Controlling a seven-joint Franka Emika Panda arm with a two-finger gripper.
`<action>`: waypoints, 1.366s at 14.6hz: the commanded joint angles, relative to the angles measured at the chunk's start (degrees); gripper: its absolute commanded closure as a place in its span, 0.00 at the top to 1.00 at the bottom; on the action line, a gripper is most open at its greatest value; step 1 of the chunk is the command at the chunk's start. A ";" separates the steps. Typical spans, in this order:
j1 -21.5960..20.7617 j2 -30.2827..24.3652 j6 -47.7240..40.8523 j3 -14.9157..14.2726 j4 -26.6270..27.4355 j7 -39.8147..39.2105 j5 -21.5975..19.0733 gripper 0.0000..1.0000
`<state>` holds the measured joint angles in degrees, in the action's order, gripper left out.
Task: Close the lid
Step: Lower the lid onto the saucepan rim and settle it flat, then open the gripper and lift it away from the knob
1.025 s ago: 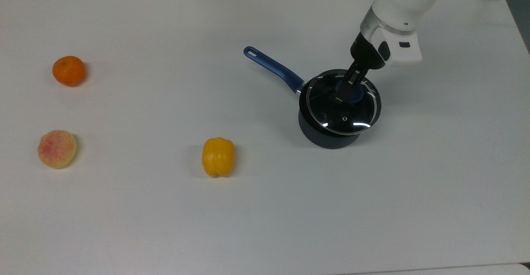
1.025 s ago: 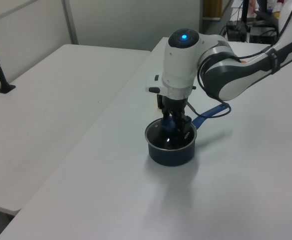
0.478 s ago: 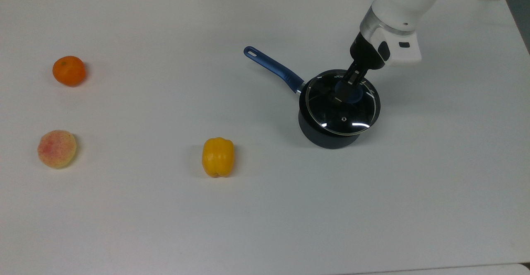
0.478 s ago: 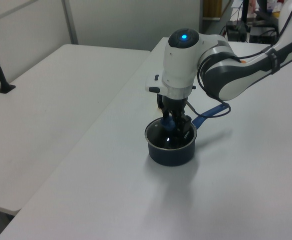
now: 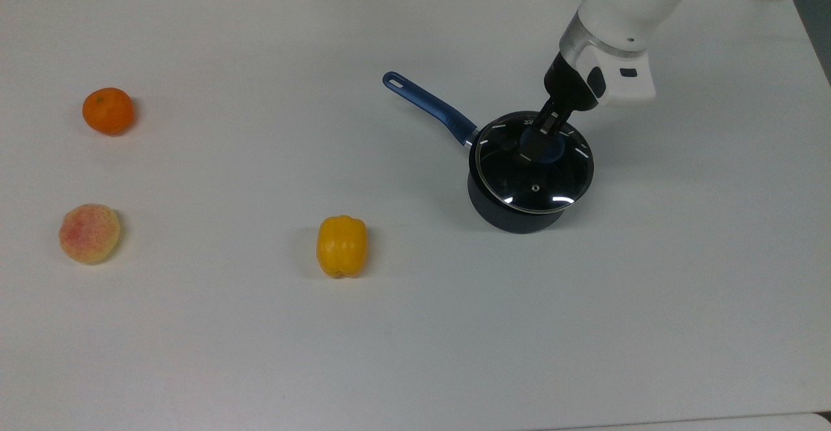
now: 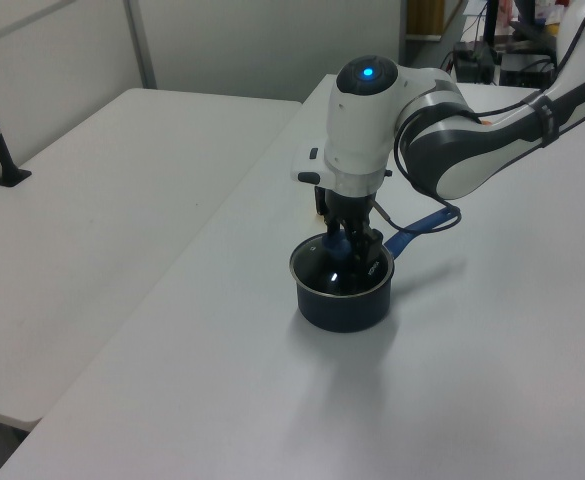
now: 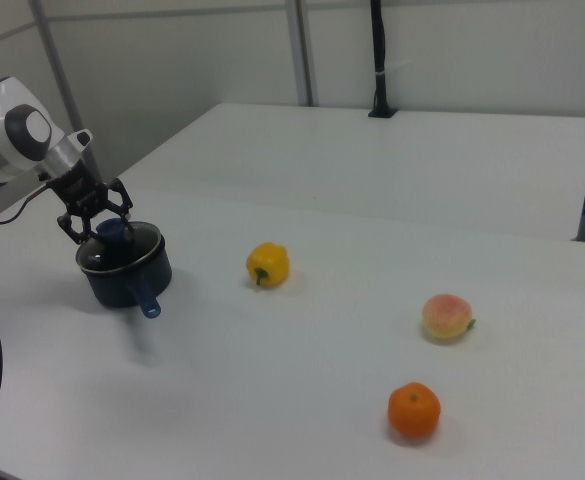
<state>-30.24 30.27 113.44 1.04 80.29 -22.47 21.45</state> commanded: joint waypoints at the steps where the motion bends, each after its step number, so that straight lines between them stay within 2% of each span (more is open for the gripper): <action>1: -0.17 -0.57 -0.41 -0.42 1.45 -0.56 0.87 0.16; 5: -0.09 -1.79 -0.50 -0.42 2.68 -0.12 0.78 0.17; 6: -0.09 -1.80 -0.50 -0.42 2.86 0.23 0.78 0.21; 7: -0.09 -1.62 -0.32 -0.42 2.94 3.45 0.61 0.97; 8: -0.09 -1.62 -0.24 -0.42 3.03 5.57 0.61 1.00; 13: 0.26 -3.80 -0.32 -0.42 3.38 14.18 -0.53 1.00; 14: 1.22 -5.73 -0.06 -0.34 4.25 16.30 -2.19 1.00; 16: 3.16 -12.05 -0.50 -0.42 6.54 21.39 -8.86 1.00; 18: 5.44 -17.94 -1.37 -0.42 10.75 28.41 -10.46 1.00; 20: 7.11 -21.99 -4.96 -0.33 12.34 35.61 -11.60 1.00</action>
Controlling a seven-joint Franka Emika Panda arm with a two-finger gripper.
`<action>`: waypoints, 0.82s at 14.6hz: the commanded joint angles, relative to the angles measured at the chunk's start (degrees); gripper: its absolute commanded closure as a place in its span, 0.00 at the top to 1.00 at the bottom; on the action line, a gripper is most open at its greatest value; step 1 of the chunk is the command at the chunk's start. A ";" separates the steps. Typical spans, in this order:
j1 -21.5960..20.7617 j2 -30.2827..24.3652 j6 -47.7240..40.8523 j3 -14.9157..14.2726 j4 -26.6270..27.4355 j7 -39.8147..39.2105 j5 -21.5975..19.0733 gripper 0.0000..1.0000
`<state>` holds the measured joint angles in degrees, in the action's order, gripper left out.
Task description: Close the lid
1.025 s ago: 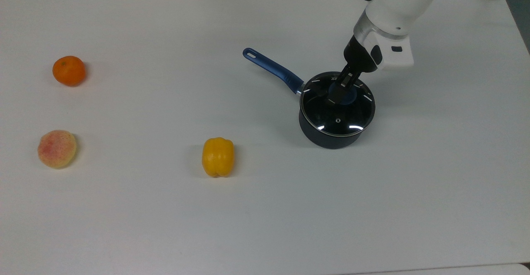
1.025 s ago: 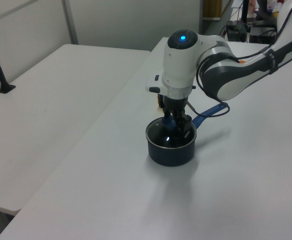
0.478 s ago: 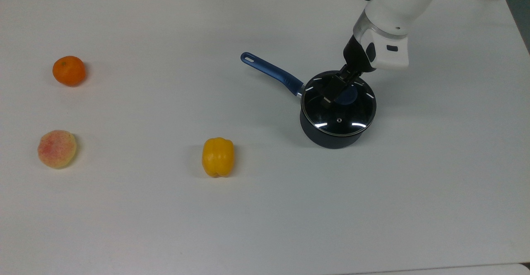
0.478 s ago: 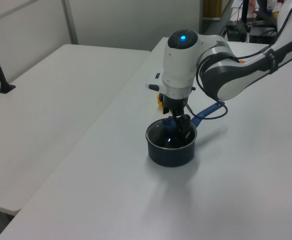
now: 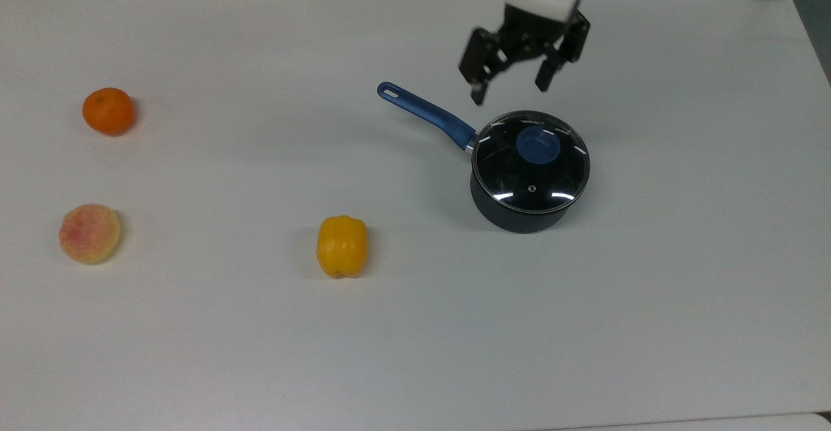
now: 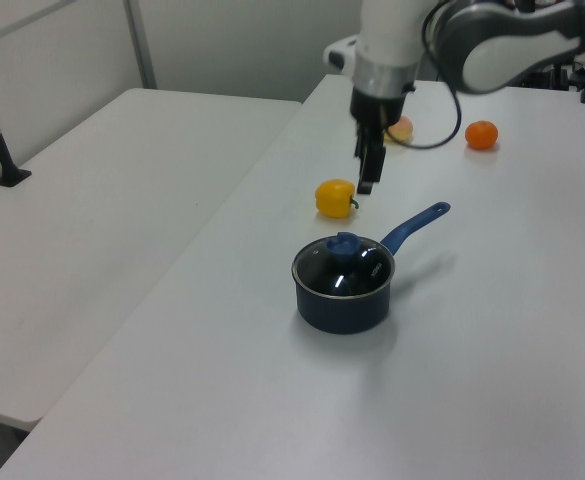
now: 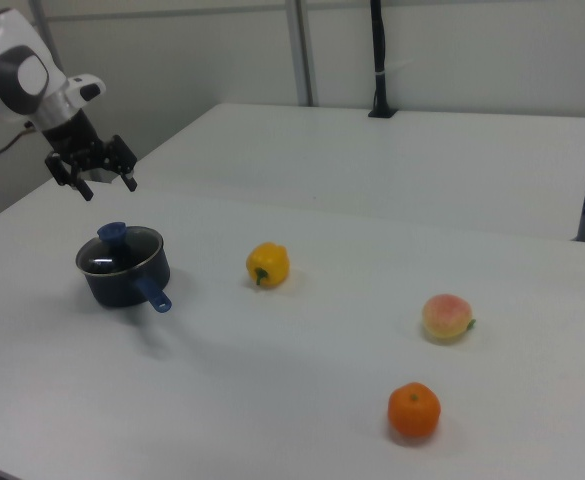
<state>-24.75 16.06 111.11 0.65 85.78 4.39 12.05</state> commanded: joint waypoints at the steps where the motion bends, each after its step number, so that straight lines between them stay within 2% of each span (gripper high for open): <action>1: 4.33 -10.93 -5.70 0.05 7.20 14.10 -6.29 1.00; 4: 10.92 -18.58 -15.47 0.40 7.21 17.32 -12.21 1.00; 7: 20.85 -21.41 -19.70 6.18 8.26 15.83 -13.98 1.00; 8: 24.36 -22.29 -19.53 8.55 10.00 13.65 -15.20 1.00; 9: 26.66 -22.73 -19.36 9.71 11.06 11.45 -15.56 1.00; 12: 28.87 -22.38 -16.21 10.07 11.69 3.38 -15.56 1.00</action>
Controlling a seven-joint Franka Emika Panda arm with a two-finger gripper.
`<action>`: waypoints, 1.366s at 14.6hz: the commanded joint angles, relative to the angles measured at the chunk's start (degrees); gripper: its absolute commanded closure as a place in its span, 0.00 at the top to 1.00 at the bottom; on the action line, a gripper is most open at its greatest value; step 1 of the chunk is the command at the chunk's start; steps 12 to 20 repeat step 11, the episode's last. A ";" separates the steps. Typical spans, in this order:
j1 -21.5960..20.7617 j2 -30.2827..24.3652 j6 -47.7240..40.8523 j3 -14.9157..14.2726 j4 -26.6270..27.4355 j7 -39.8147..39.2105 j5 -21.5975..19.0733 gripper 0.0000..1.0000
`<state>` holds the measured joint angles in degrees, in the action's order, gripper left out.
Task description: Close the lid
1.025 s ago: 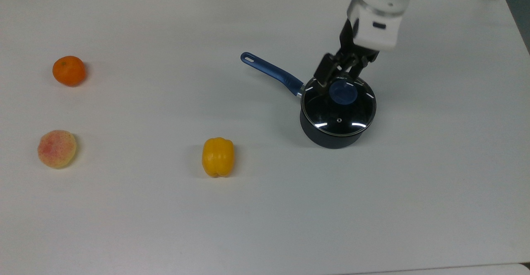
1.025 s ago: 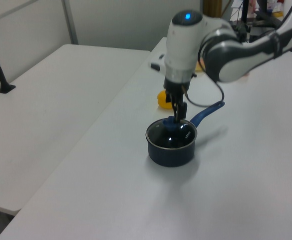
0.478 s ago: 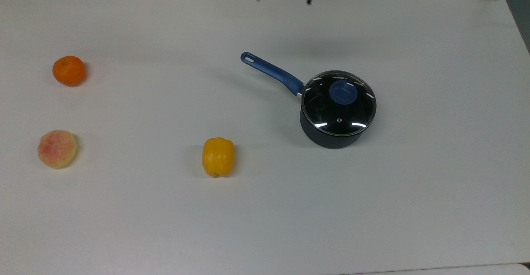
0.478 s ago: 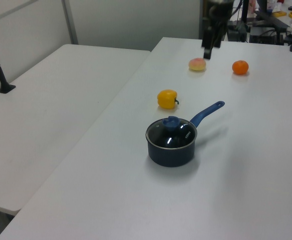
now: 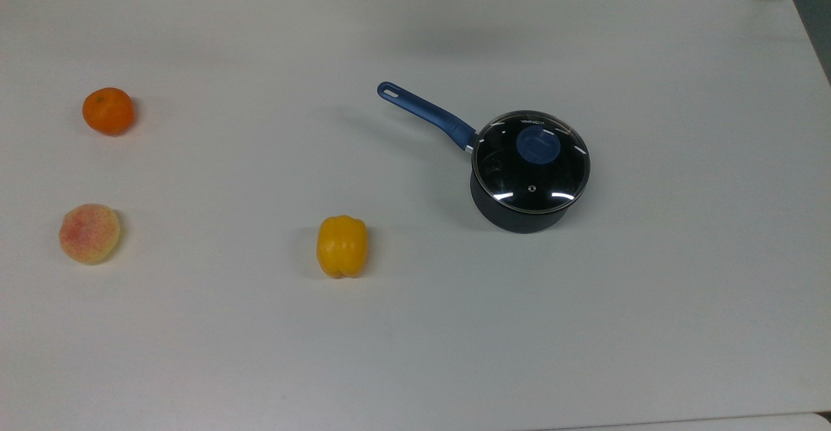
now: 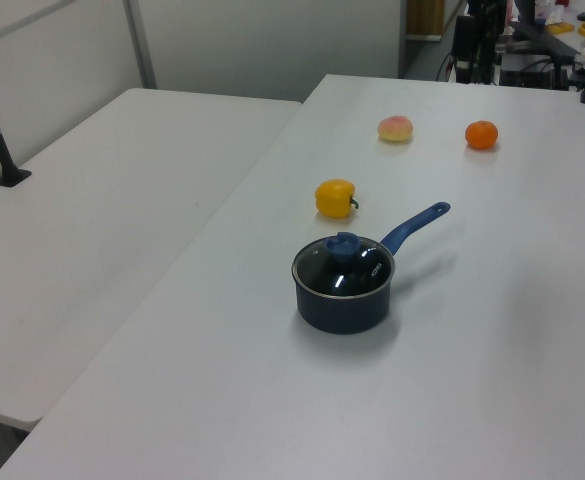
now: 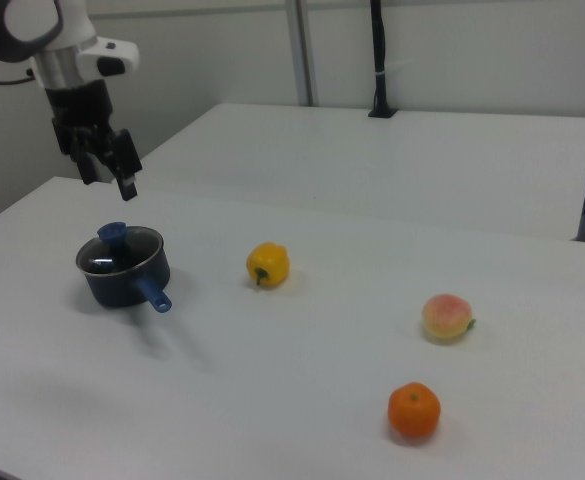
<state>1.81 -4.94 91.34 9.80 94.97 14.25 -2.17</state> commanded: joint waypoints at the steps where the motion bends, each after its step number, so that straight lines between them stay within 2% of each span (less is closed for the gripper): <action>1: 1.80 -0.35 5.32 0.05 2.24 -11.04 -1.26 1.00; 4: -2.59 1.16 9.46 -5.04 2.07 -15.30 -1.08 1.00; 20: -3.65 1.95 10.08 -5.41 1.98 -17.42 -0.38 1.00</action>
